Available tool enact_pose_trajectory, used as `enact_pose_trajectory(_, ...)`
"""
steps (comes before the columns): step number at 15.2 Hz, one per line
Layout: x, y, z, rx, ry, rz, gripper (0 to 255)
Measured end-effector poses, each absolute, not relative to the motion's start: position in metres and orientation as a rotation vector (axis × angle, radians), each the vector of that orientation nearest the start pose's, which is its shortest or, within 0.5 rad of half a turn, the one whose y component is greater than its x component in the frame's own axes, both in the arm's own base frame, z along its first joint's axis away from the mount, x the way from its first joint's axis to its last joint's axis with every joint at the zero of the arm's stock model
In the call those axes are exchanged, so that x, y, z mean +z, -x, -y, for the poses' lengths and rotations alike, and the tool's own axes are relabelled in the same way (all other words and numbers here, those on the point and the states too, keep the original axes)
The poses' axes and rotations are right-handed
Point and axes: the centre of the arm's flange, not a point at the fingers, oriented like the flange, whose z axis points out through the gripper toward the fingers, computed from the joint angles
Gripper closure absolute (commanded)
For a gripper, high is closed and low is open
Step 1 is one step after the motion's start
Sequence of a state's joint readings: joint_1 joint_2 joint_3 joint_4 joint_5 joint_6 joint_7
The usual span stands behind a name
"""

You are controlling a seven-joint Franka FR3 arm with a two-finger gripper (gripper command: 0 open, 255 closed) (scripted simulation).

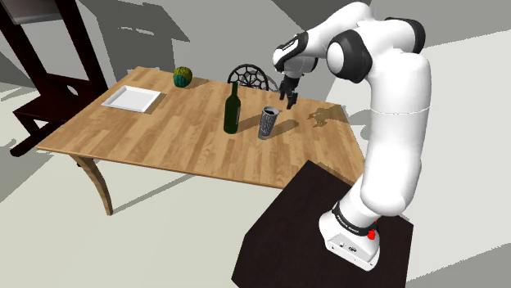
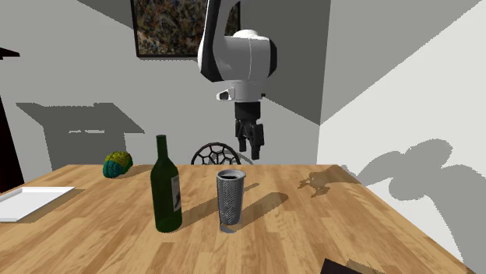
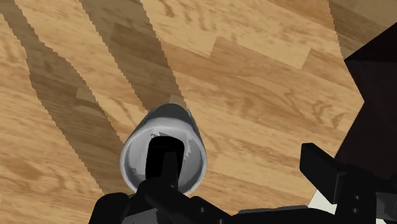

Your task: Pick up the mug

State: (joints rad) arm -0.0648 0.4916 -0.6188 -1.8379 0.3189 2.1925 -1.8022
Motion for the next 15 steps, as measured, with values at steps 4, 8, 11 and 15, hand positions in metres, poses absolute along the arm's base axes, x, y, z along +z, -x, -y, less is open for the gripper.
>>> enact_pose_trajectory(4,0.270,-0.551,0.392,0.071,2.679,1.605,0)
enact_pose_trajectory(8,0.246,-0.568,0.405,0.078,2.642,1.664,0)
enact_pose_trajectory(11,0.229,-0.569,0.404,0.079,2.639,1.668,0)
enact_pose_trajectory(15,0.217,-0.569,0.405,0.078,2.640,1.669,255)
